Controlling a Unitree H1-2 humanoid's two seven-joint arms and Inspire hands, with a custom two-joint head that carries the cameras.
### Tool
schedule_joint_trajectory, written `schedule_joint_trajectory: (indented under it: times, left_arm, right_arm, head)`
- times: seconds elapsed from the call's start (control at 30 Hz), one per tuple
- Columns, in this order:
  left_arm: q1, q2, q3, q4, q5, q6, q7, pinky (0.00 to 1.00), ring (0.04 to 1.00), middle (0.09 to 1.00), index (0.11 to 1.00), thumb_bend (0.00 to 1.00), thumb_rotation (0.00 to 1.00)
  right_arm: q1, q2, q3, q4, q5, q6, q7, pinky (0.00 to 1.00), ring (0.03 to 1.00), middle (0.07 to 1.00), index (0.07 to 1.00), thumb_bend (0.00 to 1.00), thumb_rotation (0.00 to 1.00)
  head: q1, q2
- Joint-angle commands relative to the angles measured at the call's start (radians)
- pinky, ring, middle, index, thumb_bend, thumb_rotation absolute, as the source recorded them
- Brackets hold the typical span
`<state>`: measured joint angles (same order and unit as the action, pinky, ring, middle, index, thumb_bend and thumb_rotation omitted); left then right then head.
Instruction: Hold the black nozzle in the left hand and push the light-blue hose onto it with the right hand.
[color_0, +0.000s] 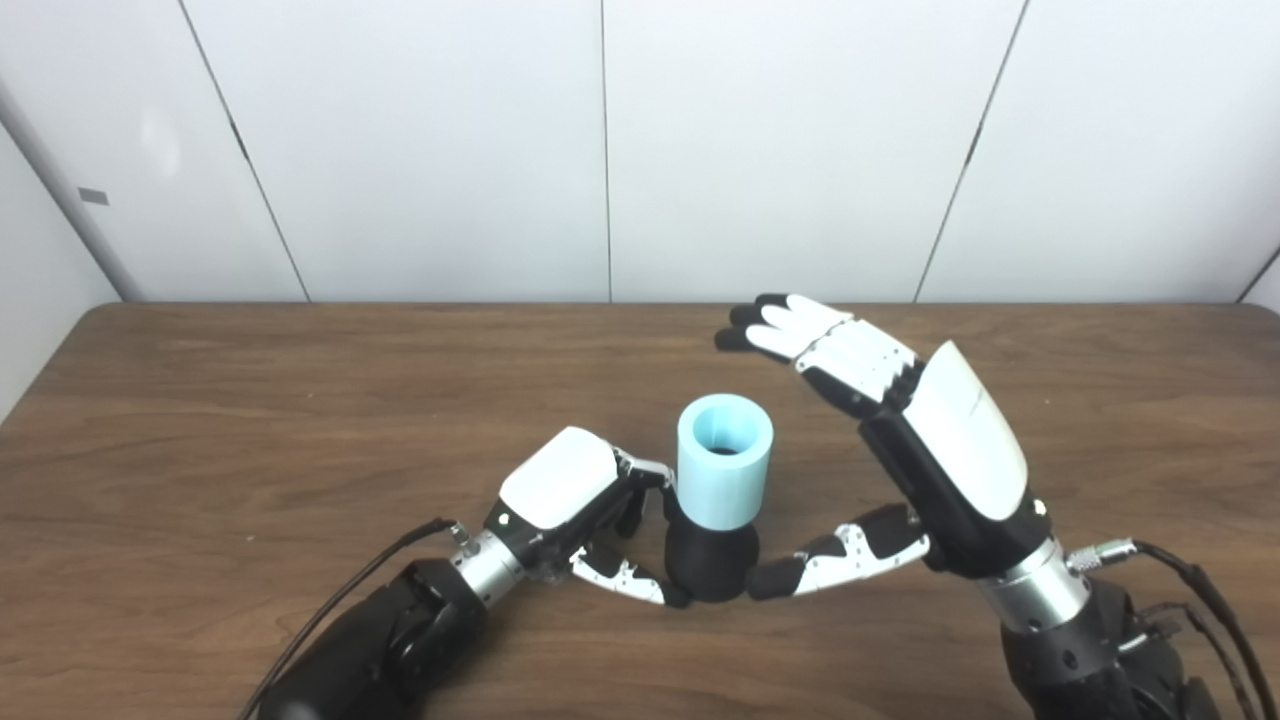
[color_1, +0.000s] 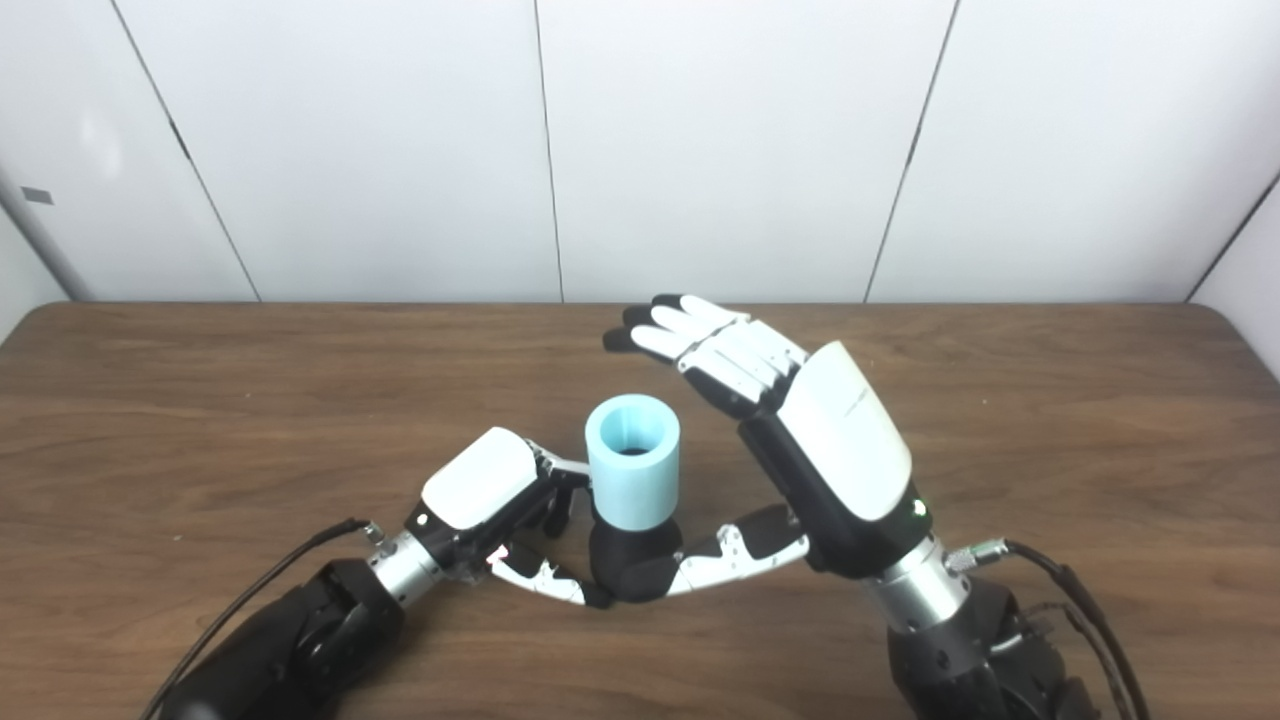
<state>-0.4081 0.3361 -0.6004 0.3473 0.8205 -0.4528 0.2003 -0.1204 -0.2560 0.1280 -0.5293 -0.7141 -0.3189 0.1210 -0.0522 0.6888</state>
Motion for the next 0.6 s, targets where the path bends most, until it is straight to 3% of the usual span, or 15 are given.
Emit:
schedule_joint_trajectory:
  times: [0.0,0.23,0.37,0.57]
  left_arm:
    - [0.090,-0.021,-0.053,0.073,0.016,-0.014,-0.030,0.11,0.164,0.471,0.480,0.53,0.00]
    - [0.093,-0.019,-0.048,0.067,0.015,-0.012,-0.042,0.12,0.169,0.471,0.480,0.53,0.00]
    - [0.093,-0.018,-0.050,0.069,0.011,-0.014,-0.039,0.12,0.172,0.471,0.480,0.53,0.00]
    - [0.094,-0.017,-0.052,0.071,0.012,-0.014,-0.037,0.13,0.176,0.471,0.480,0.53,0.00]
  right_arm:
    - [-0.016,-0.023,0.001,-0.052,-0.066,0.005,0.044,0.92,0.970,0.917,0.877,0.93,0.91]
    - [-0.015,-0.036,0.016,-0.069,-0.128,0.042,0.152,0.96,0.998,0.973,0.939,0.92,0.88]
    - [-0.019,-0.024,0.020,-0.059,-0.131,0.040,0.155,0.90,0.975,0.975,0.954,0.90,0.84]
    - [-0.033,-0.008,0.025,-0.044,-0.139,0.038,0.153,0.90,0.979,0.983,0.970,0.90,0.85]
  head:
    - [-0.001,0.001]
    - [-0.002,-0.002]
    - [-0.002,-0.003]
    - [-0.002,-0.004]
